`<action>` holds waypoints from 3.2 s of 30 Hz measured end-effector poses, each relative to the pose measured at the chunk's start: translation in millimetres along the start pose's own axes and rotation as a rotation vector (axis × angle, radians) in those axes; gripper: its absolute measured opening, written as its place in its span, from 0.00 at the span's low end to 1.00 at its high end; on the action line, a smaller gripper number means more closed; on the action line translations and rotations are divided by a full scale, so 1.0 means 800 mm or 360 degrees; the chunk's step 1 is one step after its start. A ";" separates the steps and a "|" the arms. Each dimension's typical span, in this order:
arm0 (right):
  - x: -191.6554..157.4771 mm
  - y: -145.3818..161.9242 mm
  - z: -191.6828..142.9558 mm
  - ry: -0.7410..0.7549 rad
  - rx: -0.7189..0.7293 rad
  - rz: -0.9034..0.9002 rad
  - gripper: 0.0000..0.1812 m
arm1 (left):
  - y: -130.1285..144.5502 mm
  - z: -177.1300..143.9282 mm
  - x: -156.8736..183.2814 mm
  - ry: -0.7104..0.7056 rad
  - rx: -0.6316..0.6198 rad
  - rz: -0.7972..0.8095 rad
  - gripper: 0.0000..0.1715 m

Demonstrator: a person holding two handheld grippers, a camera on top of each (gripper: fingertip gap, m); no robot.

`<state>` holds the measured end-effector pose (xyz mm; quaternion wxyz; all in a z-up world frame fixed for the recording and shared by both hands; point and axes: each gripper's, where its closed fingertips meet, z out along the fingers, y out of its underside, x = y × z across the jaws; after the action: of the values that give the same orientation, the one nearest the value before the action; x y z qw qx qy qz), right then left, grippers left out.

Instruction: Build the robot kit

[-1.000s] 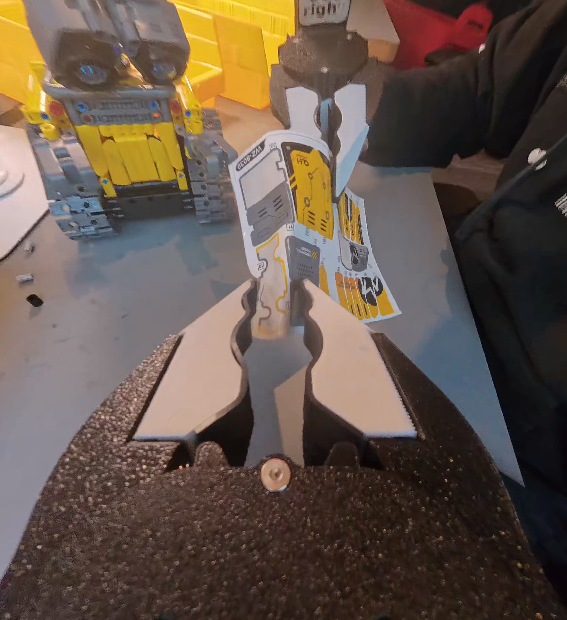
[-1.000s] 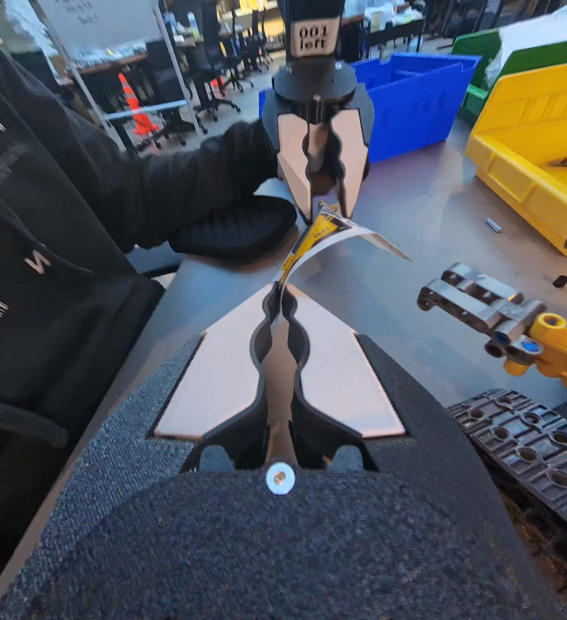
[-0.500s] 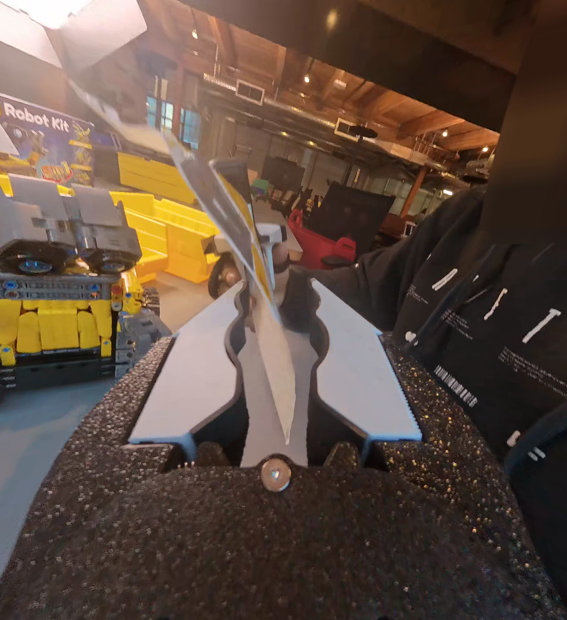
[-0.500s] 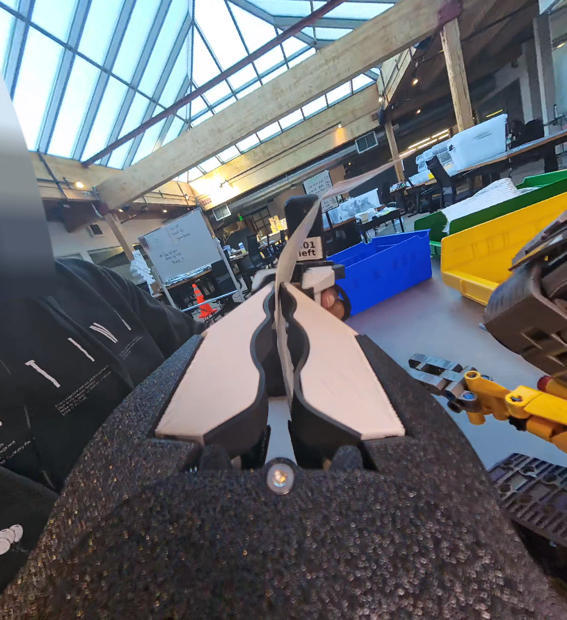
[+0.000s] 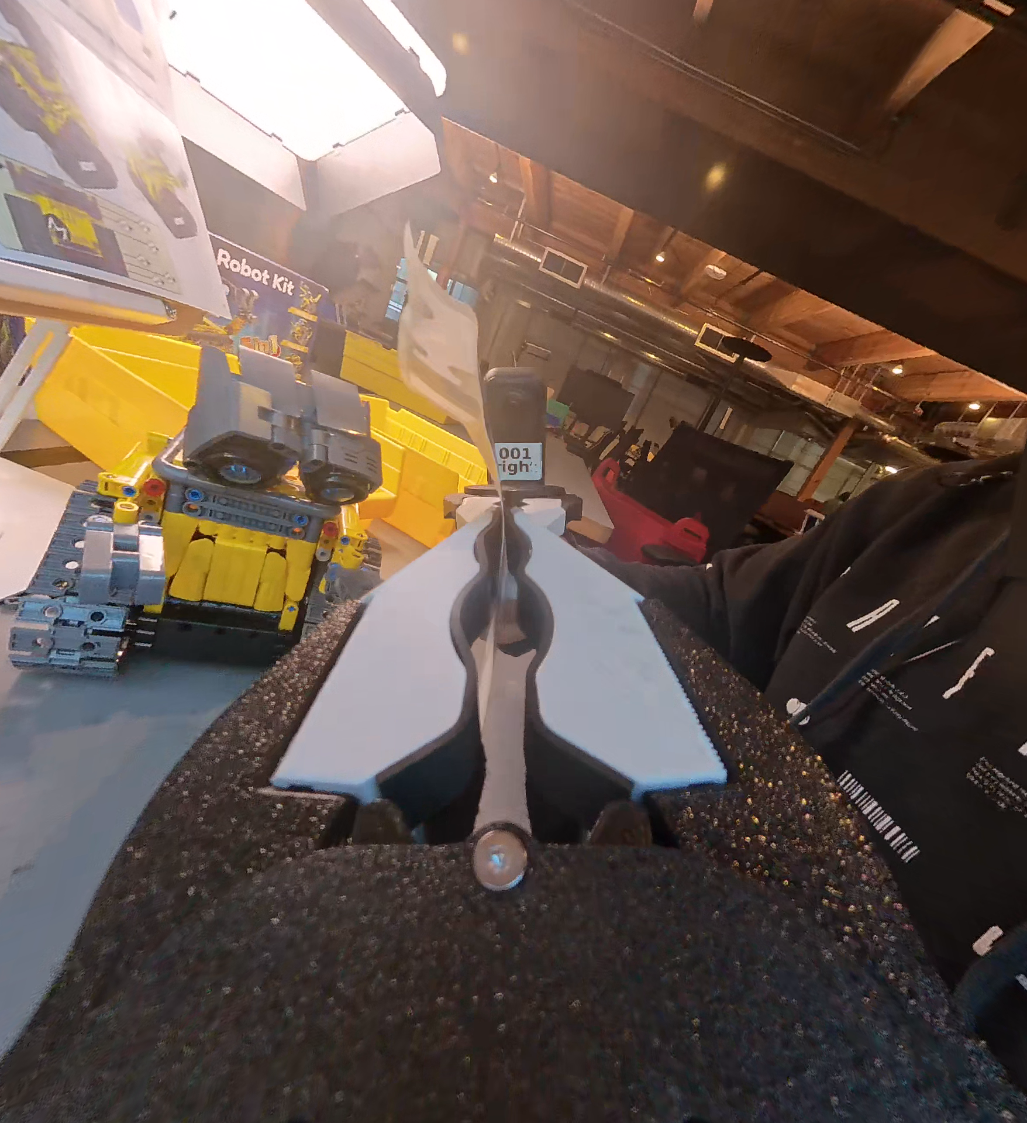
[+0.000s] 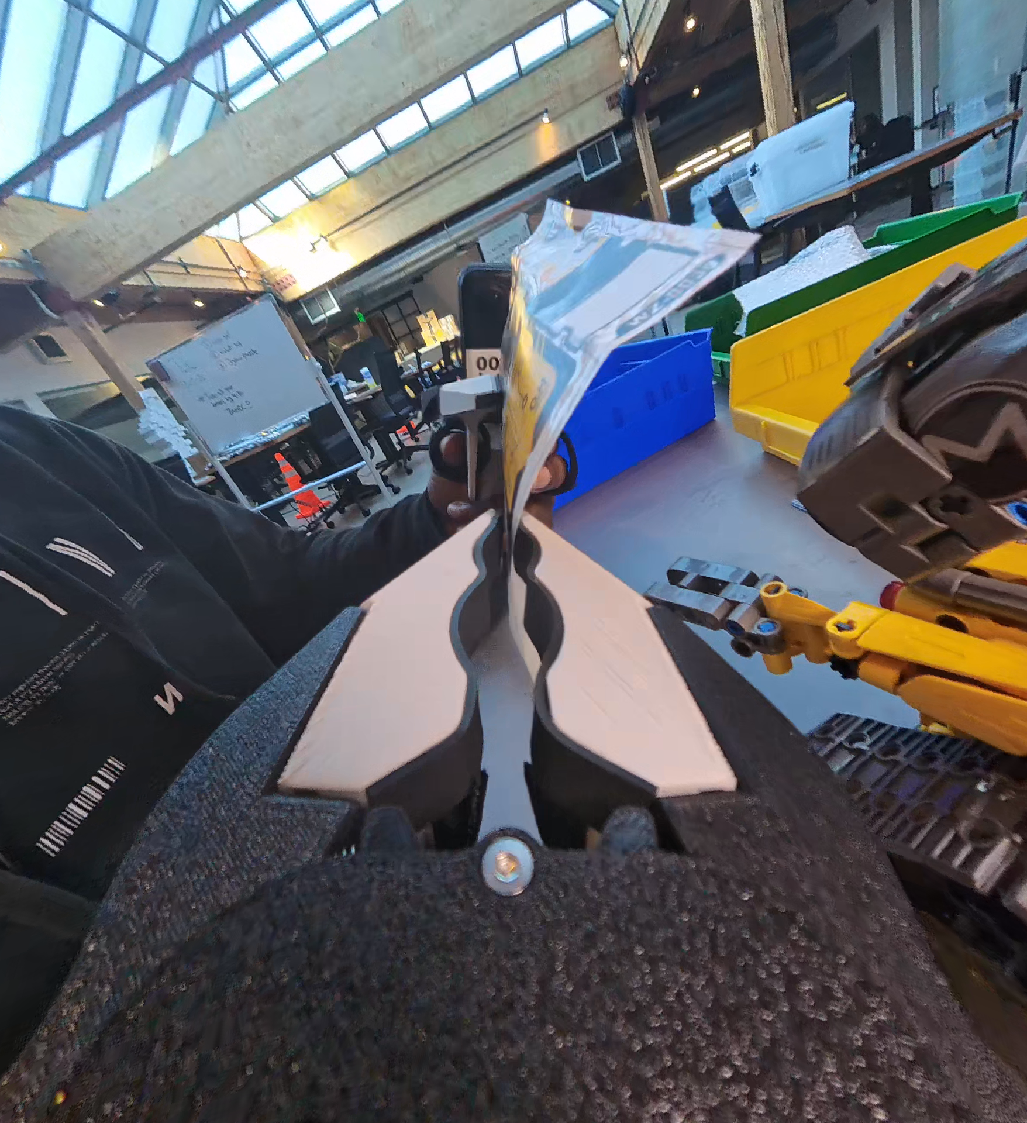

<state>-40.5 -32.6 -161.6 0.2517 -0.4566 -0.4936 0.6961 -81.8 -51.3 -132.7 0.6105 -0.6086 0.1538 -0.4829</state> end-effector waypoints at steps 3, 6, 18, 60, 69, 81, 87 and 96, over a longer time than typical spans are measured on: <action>0.009 -0.001 -0.007 0.0098 -0.0078 -0.0135 0.13 | -0.003 -0.009 -0.009 -0.0033 0.0014 -0.0060 0.00; 0.014 -0.021 -0.020 0.0257 -0.0059 -0.0426 0.17 | -0.003 -0.013 -0.013 -0.0032 0.0008 -0.0106 0.00; -0.009 -0.037 -0.020 0.0501 -0.0137 -0.1272 0.30 | 0.024 0.000 -0.001 0.0128 -0.0113 -0.0239 0.00; 0.025 -0.084 -0.066 0.0041 0.0536 0.0306 0.00 | 0.051 0.006 0.010 0.0230 -0.0281 -0.0223 0.07; 0.054 -0.064 -0.062 0.0200 0.0499 0.0430 0.00 | 0.042 0.004 0.002 0.0161 -0.0216 -0.0202 0.00; 0.064 -0.055 -0.063 0.0408 0.0294 0.0131 0.10 | 0.022 -0.007 -0.010 0.0086 -0.0098 -0.0203 0.00; 0.055 -0.077 -0.080 0.0527 0.0257 -0.0249 0.14 | 0.003 -0.017 -0.010 0.0095 0.0010 -0.0200 0.00; -0.006 -0.048 -0.041 0.0611 -0.0173 -0.1559 0.36 | -0.018 -0.028 -0.016 0.0072 0.0148 -0.0236 0.00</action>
<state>-13.6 -6.7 -128.0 0.6093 -0.3040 -0.6296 0.3741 -111.0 -51.6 -130.0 0.5970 -0.5783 0.0997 -0.5470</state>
